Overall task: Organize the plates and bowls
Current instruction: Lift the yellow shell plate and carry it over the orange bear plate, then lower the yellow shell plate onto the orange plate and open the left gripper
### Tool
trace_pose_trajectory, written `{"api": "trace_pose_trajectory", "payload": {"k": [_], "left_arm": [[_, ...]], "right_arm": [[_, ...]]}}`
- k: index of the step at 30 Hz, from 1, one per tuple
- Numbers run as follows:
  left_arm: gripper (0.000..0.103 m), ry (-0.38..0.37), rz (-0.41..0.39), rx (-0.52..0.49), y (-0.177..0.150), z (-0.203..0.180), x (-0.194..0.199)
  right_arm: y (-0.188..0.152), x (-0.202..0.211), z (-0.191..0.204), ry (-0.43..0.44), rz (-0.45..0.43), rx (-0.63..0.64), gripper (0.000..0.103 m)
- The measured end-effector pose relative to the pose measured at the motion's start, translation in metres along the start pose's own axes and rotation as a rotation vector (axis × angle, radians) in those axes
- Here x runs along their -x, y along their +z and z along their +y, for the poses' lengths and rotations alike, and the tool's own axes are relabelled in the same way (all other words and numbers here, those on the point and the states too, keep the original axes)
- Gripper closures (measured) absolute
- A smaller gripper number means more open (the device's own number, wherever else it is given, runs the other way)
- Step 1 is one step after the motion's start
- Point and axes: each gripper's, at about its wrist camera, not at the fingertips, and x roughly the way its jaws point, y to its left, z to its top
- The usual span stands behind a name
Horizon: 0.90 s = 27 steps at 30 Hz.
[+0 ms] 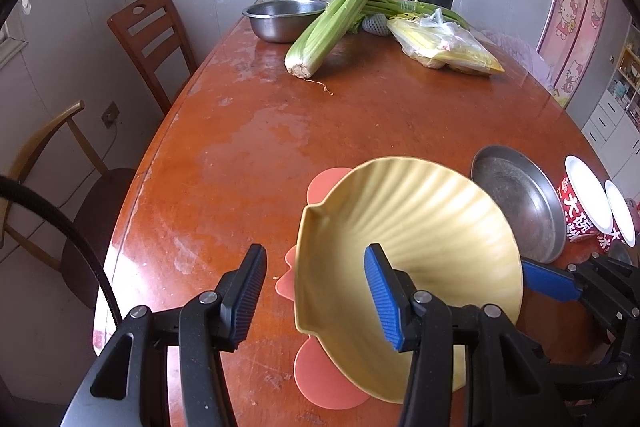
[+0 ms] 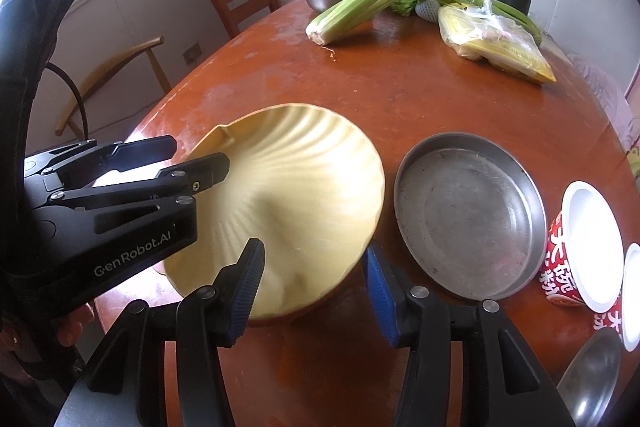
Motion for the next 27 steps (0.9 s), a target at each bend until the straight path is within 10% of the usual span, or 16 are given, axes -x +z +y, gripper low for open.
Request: {"api": "trace_pose_trajectory", "payload": {"k": [27], "left_arm": [[0.044, -0.066, -0.1, -0.099, 0.042, -0.061, 0.049]], "right_arm": [[-0.004, 0.076, -0.067, -0.016, -0.123, -0.155, 0.045]]}}
